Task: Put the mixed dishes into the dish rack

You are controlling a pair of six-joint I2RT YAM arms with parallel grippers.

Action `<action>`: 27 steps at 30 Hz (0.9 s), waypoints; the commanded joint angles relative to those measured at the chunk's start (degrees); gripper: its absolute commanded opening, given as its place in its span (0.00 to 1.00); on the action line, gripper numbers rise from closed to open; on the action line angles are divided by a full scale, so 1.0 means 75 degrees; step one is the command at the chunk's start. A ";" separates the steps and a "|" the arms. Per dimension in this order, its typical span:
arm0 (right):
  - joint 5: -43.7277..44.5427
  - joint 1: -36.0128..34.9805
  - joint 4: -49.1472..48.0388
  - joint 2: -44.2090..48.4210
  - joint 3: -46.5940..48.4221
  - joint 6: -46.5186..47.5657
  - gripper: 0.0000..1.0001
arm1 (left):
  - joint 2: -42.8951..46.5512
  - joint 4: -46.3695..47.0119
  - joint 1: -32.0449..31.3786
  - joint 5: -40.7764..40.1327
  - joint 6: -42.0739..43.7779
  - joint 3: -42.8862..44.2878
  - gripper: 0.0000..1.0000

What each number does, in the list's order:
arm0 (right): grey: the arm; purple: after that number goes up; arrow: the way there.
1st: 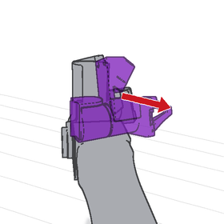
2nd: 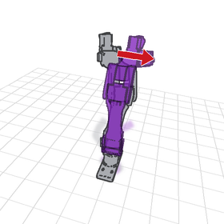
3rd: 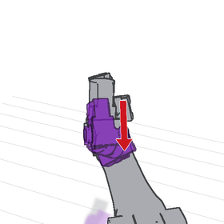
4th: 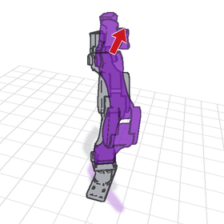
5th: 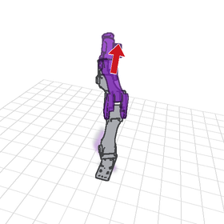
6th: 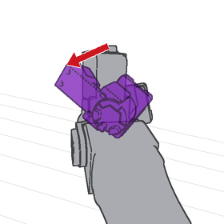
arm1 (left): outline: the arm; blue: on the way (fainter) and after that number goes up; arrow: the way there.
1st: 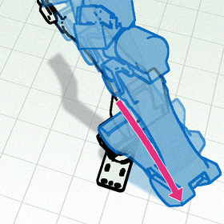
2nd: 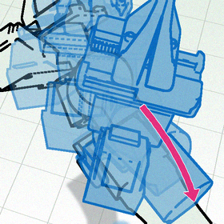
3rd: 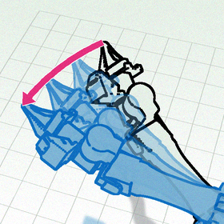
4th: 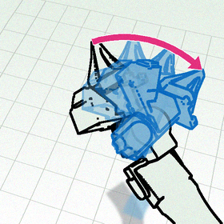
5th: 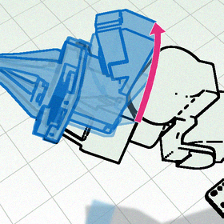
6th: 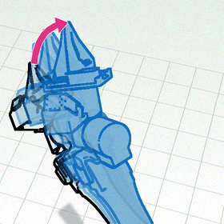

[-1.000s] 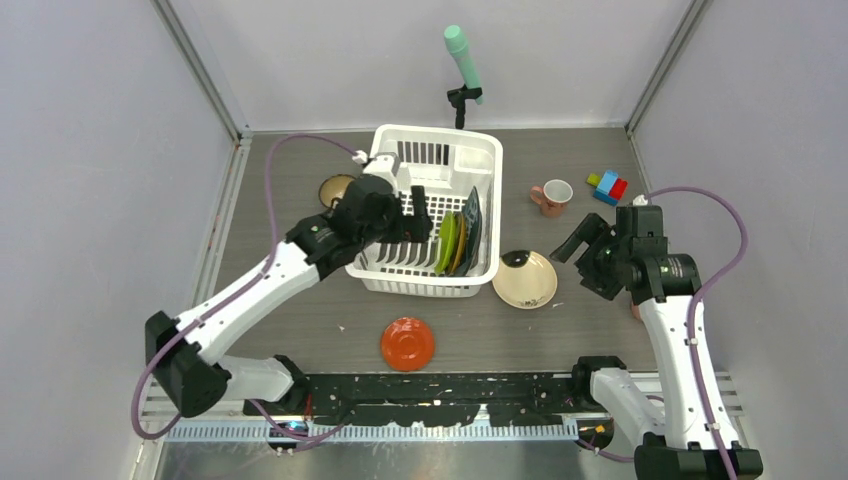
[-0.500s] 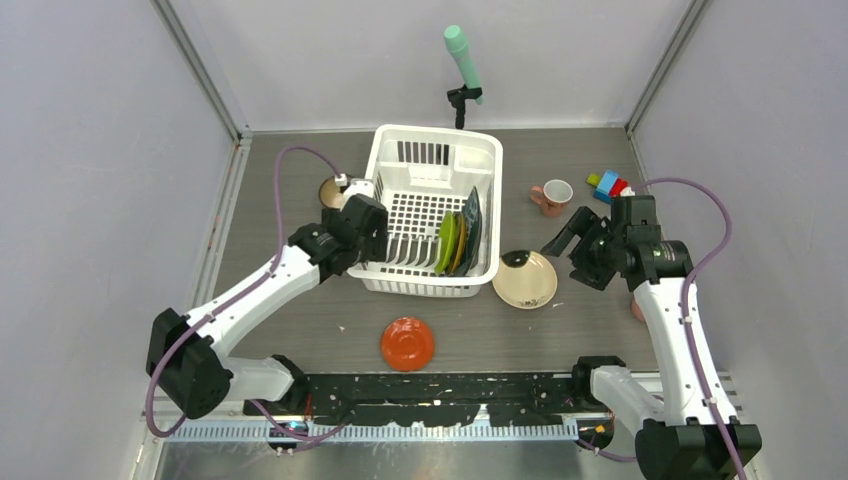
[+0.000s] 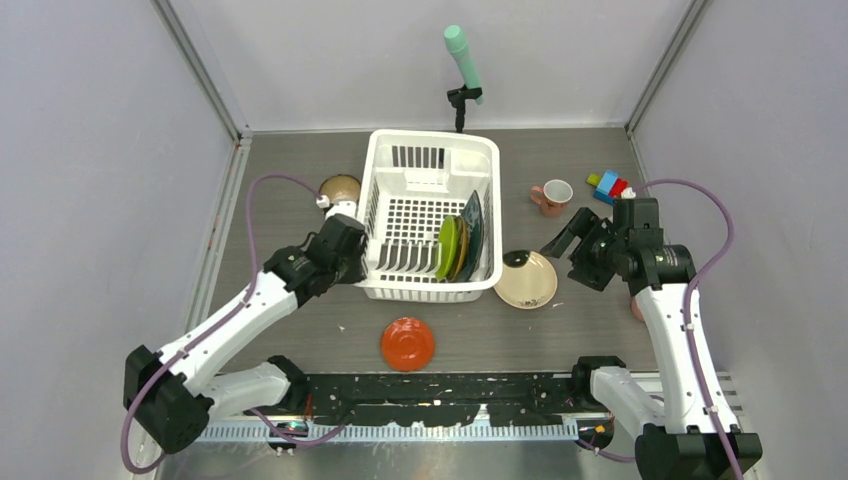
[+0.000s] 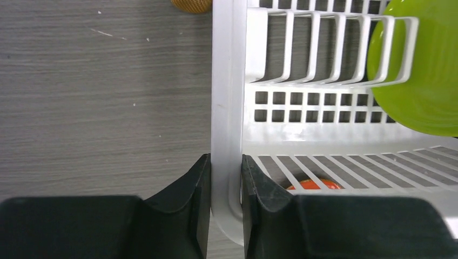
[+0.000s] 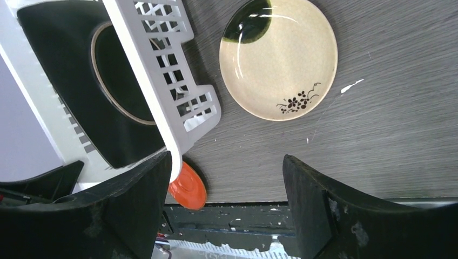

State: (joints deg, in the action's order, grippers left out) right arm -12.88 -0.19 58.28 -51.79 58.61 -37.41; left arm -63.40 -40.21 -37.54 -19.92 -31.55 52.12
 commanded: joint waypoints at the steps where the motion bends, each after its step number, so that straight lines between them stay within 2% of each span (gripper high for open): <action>1: -0.0197 0.0025 -0.0236 -0.0065 0.0157 0.0073 0.81 | 0.0941 -0.0547 -0.0054 0.0819 -0.0136 -0.0067 0.15; 3: -0.0227 0.0025 -0.0312 -0.0093 0.0130 0.0069 0.81 | 0.1170 -0.0670 -0.0060 0.1006 -0.0120 -0.0093 0.15; 4: -0.0233 0.0025 -0.0372 -0.0103 0.0113 0.0055 0.81 | 0.1255 -0.0757 -0.0068 0.1096 -0.0124 -0.0073 0.22; 6: -0.0279 0.0025 -0.0443 -0.0170 0.0098 0.0065 0.81 | 0.1305 -0.0867 -0.0068 0.1213 -0.0145 0.0020 0.59; 7: -0.0302 0.0025 -0.0462 -0.0234 0.0102 0.0077 0.81 | 0.1287 -0.0883 -0.0064 0.1234 -0.0136 0.0073 0.71; 9: -0.0333 0.0025 -0.0501 -0.0340 0.0130 0.0094 0.81 | 0.1194 -0.0869 -0.0042 0.1242 0.0008 0.0251 0.85; 10: -0.0351 0.0025 -0.0537 -0.0379 0.0142 0.0097 0.81 | 0.1112 -0.0891 -0.0026 0.1249 0.0052 0.0393 0.88; 13: -0.0447 0.0025 -0.0568 -0.0586 0.0320 0.0150 0.81 | 0.0829 -0.1019 0.0201 0.1172 0.0167 0.1107 0.93; 16: -0.0480 0.0025 -0.0567 -0.0751 0.0510 0.0219 0.81 | 0.0768 -0.0874 0.0965 0.1203 0.0263 0.1678 0.93; 21: -0.0555 0.0025 -0.0579 -0.1154 0.0741 0.0401 0.81 | 0.0660 0.0248 0.2733 0.2343 -0.0071 0.2004 0.89; 24: -0.0715 0.0025 -0.0656 -0.1313 0.0795 0.0420 0.81 | 0.0007 0.0559 0.3537 0.2725 -0.0530 0.2265 0.86; 27: -0.0794 0.0025 -0.0878 -0.1332 0.0798 0.0400 0.80 | -0.0696 0.1289 0.4169 0.2902 -0.1095 0.2054 0.80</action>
State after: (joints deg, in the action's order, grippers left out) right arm -16.78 -0.19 54.70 -61.69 62.28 -35.79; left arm -62.46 -39.13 -11.33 -3.09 -34.15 67.72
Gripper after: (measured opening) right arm 0.808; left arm 0.836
